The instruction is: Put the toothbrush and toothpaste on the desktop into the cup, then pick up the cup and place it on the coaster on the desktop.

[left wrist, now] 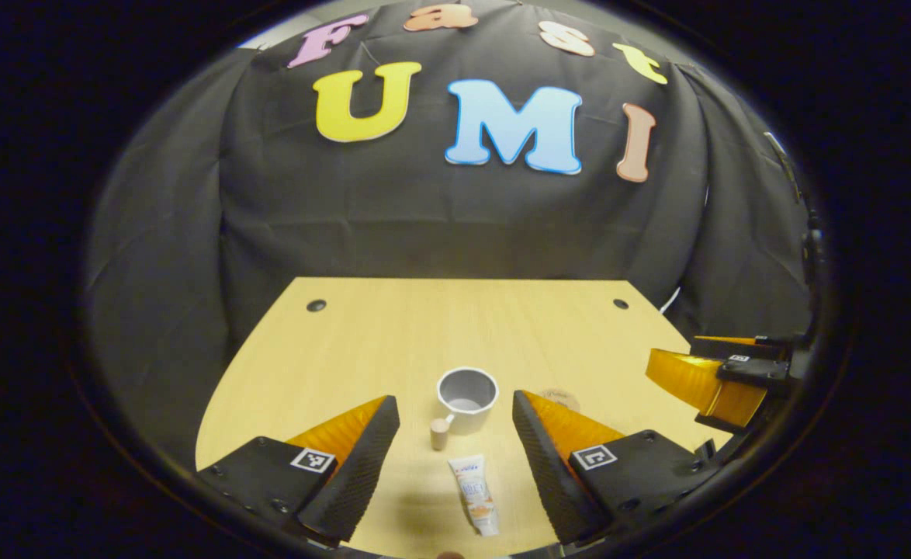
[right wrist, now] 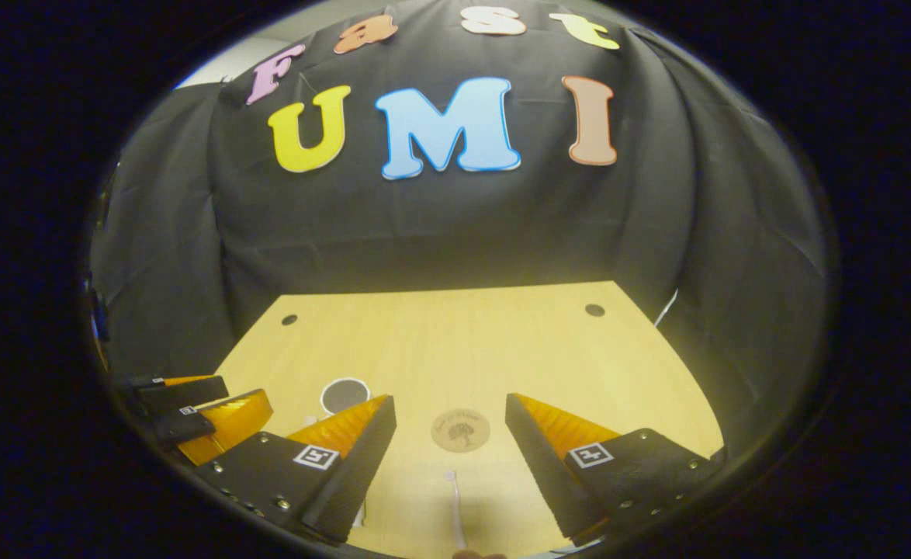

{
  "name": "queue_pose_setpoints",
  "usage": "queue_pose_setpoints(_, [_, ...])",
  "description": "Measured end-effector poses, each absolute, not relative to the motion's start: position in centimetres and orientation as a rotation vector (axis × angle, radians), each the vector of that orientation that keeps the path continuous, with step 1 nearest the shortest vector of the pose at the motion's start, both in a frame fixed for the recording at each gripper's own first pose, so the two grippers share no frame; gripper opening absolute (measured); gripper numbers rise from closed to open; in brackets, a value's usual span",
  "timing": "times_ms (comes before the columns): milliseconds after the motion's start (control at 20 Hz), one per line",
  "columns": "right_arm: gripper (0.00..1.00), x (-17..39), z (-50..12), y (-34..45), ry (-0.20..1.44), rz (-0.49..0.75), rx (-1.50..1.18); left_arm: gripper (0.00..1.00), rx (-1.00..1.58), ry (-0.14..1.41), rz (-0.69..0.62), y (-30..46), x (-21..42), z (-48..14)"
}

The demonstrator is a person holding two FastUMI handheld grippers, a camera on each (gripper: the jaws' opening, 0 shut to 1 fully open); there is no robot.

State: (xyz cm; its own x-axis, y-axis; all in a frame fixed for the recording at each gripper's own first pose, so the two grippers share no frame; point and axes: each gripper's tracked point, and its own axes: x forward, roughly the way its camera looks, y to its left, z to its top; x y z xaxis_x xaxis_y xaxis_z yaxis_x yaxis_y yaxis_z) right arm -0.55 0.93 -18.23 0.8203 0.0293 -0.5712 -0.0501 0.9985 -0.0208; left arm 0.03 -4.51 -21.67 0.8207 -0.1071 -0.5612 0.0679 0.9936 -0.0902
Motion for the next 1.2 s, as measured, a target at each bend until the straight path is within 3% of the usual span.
queue_pose_setpoints(600, [0.93, -4.9, -29.9, 0.4, 0.998, 0.031, -0.076, 0.97, -0.119, 0.992, -0.127, -6.7, -3.7, -34.4])
queue_pose_setpoints(1200, [0.93, -8.2, -37.6, 0.5, 1.281, 0.048, -0.047, 0.98, -0.102, 1.252, -0.106, -7.3, -6.7, -43.1])
